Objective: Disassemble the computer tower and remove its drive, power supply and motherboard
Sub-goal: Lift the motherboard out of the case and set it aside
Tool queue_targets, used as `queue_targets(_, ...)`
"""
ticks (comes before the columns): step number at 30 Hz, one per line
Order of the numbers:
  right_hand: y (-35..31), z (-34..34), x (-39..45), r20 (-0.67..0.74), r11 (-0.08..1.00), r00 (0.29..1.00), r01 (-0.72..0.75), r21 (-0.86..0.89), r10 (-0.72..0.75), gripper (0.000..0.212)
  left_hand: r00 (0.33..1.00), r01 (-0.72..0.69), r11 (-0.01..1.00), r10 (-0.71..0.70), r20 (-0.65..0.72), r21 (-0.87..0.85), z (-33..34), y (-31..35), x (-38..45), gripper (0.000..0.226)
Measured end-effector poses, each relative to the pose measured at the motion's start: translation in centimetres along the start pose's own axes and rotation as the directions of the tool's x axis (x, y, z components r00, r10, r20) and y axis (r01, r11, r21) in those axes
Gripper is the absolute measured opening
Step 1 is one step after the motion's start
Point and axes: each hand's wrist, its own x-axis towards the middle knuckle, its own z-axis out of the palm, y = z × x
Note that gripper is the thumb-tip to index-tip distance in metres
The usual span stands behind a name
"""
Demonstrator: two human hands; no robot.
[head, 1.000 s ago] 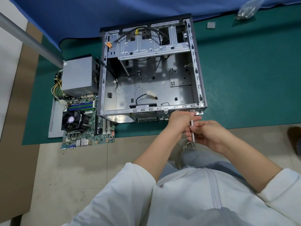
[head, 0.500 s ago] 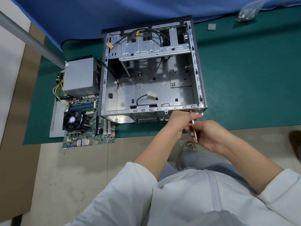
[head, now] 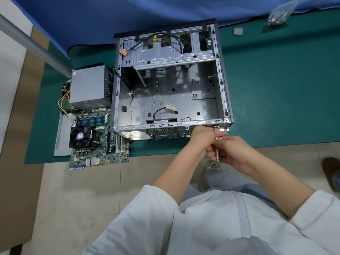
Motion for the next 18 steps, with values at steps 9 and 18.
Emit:
queue_targets(9,-0.1,-0.8,-0.3,-0.014,0.999,1.0,-0.016,0.034,0.016,0.017,0.997,-0.07,0.998,0.071,-0.03,0.004,-0.3,-0.6,0.0,0.014)
queue_targets(18,-0.2,-0.7,-0.2,-0.106,0.998,0.994,-0.017,-0.054,0.011,0.009,0.993,-0.084,0.993,0.078,-0.087,-0.079,0.1,-1.1,0.3,0.027)
